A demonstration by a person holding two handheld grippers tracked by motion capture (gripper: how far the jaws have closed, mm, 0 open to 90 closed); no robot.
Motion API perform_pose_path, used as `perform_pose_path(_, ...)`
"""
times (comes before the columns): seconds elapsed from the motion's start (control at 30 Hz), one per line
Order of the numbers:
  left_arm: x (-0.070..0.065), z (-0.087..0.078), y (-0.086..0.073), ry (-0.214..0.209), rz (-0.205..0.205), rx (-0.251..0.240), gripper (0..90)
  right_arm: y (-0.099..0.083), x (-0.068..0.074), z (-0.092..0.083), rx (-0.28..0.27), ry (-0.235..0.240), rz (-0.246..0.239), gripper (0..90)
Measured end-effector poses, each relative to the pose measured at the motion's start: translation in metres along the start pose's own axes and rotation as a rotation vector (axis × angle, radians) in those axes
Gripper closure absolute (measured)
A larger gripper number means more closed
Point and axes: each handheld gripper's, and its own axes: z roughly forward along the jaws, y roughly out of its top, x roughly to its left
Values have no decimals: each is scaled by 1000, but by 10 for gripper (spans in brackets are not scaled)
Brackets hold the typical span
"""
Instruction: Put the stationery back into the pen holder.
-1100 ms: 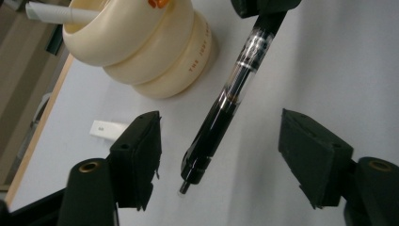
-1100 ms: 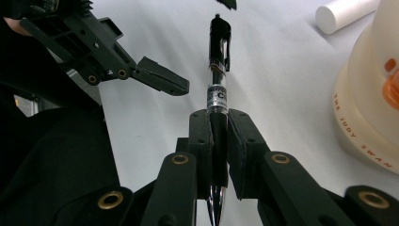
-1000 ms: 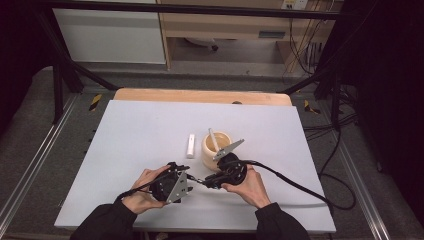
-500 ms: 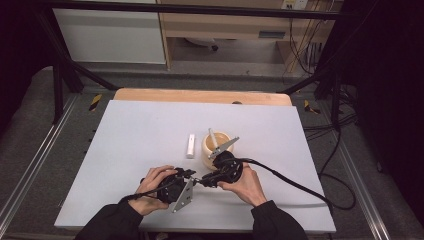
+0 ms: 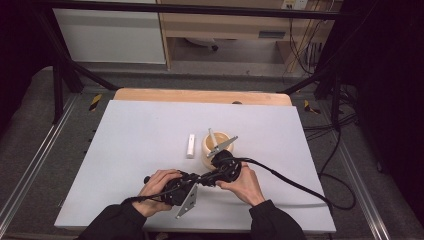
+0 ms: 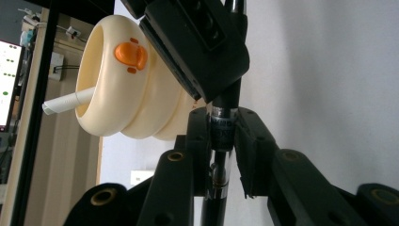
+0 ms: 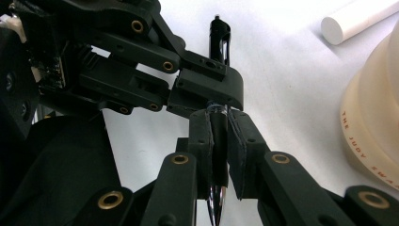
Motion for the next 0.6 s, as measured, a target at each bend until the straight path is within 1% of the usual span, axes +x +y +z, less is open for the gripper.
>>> perform_pose_path(0.03, 0, 0, 0, 1, -2, 0, 767, 0, 0, 0, -2, -1, 1, 808)
perform_pose_path(0.2, -1, 0, 2, 7, 36, 16, 785, 0, 0, 0, -3, -2, -4, 807)
perform_pose_path(0.3, -1, 0, 2, 9, 44, 17, 787, 0, 0, 0, -7, -1, -7, 805)
perform_pose_path(0.4, 0, -1, 1, 5, 37, 14, 788, -1, 1, 0, -15, -4, -19, 803)
perform_pose_path(0.5, 1, -3, 0, 5, 25, 9, 788, -1, 2, -1, -28, -3, -19, 797)
perform_pose_path(0.57, 1, -3, -1, 6, 17, 23, 788, -2, 2, -3, -45, -6, -24, 786)
perform_pose_path(0.6, 1, -3, -3, 2, 11, 33, 788, -2, 2, -4, -52, -4, -19, 774)
